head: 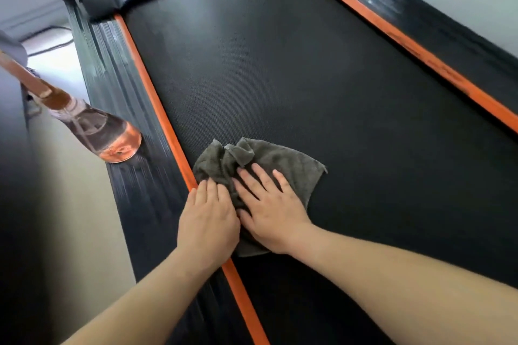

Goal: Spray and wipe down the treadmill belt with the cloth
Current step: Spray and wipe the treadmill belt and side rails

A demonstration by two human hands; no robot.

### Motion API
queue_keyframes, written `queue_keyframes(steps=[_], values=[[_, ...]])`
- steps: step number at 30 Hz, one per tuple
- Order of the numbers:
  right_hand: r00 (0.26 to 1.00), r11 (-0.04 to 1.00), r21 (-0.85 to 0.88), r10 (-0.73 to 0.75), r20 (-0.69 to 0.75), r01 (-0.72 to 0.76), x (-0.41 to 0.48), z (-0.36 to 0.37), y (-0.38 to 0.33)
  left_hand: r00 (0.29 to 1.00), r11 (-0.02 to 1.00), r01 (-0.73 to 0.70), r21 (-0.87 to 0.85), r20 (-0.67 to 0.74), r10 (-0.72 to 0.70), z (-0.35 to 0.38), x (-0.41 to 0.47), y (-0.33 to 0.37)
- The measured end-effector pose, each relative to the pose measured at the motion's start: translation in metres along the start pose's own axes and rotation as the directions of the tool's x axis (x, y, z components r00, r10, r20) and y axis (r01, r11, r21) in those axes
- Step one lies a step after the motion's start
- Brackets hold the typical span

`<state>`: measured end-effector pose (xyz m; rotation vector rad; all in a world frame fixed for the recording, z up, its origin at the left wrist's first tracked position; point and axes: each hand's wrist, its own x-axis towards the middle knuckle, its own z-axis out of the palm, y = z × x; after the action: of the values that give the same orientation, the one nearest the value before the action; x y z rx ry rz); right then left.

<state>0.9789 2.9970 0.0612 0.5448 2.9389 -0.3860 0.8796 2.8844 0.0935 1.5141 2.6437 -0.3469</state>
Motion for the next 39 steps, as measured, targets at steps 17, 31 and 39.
queue_keyframes(steps=[17,31,39], values=[[0.95,0.945,-0.089,0.313,-0.02,-0.313,-0.106,0.005,0.031,0.987,0.994,-0.087,0.058,0.138,0.079,-0.001,-0.072,0.082],[0.892,0.909,-0.039,0.415,0.179,-0.415,-0.264,0.013,0.049,0.896,0.986,-0.169,0.0,0.417,0.153,-0.014,-0.176,0.175],[0.723,0.729,0.075,0.65,0.234,-0.68,-0.291,-0.005,0.043,0.893,0.973,-0.23,-0.012,0.396,0.216,-0.03,-0.202,0.179]])
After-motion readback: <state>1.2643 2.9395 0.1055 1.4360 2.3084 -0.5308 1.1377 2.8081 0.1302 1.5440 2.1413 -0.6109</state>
